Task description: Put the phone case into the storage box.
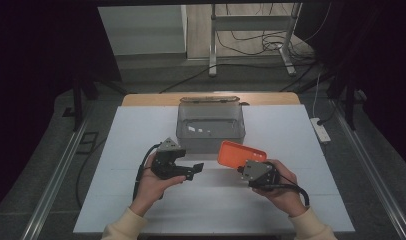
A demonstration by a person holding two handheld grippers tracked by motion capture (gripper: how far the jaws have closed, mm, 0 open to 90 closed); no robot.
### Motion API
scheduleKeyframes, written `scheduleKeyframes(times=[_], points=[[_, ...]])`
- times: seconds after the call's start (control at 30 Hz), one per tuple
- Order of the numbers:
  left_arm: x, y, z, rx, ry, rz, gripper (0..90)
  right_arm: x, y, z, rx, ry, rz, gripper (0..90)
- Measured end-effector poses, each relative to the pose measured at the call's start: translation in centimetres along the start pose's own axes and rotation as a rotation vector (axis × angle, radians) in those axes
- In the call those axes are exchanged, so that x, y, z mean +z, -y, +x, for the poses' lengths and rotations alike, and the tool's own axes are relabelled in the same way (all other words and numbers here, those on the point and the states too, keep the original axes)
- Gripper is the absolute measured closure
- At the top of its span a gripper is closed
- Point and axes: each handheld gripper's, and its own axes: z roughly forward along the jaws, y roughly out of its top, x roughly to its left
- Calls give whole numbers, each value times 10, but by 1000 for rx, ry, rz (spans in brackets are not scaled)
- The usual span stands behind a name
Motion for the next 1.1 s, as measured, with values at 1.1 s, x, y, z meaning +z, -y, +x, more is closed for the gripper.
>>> scheduleKeyframes(times=[1.1], points=[[27,-17,-3,14,49,47,153,3,-3,4,-26,-4,2,885]])
